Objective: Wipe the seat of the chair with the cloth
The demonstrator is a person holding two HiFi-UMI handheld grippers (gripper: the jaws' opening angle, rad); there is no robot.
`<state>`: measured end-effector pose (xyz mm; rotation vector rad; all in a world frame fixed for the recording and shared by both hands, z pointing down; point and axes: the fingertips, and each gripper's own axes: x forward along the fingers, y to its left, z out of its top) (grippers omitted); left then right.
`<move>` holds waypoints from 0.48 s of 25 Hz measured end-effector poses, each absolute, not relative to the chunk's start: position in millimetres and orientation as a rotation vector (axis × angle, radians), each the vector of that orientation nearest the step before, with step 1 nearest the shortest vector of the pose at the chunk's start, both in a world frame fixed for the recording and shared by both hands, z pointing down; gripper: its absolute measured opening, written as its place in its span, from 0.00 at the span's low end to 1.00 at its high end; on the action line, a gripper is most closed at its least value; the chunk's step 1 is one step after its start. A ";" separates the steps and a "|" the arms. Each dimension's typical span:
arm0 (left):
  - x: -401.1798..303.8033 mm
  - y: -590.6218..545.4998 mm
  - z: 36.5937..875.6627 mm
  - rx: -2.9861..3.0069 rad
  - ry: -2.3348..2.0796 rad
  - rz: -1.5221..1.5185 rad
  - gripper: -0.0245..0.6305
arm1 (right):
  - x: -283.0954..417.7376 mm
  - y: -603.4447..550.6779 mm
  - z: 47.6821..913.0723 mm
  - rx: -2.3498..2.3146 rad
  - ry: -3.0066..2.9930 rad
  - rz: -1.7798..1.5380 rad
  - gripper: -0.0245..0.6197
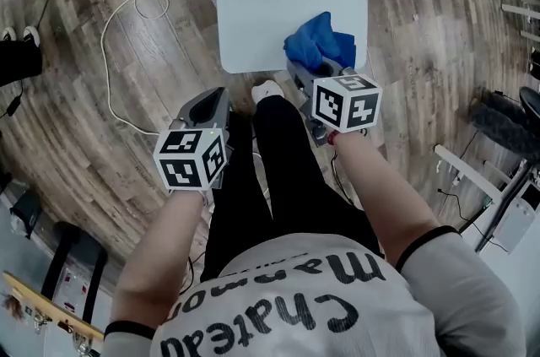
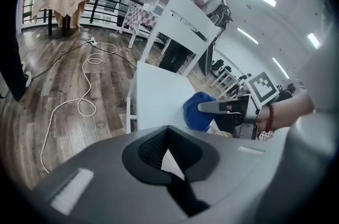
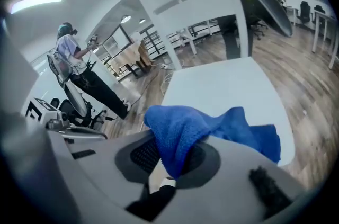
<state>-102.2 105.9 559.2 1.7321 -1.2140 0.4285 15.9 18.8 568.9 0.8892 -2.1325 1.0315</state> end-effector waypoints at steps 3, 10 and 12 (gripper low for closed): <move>-127.9 117.9 562.5 1.713 -1.222 0.434 0.05 | -44.5 34.0 575.5 0.770 -2.170 1.003 0.14; -168.4 123.1 571.7 1.679 -1.256 0.433 0.05 | -118.6 51.0 613.5 0.595 -2.147 0.962 0.14; -170.6 124.6 572.5 1.662 -1.267 0.422 0.05 | -120.4 56.7 625.8 0.555 -2.132 0.962 0.14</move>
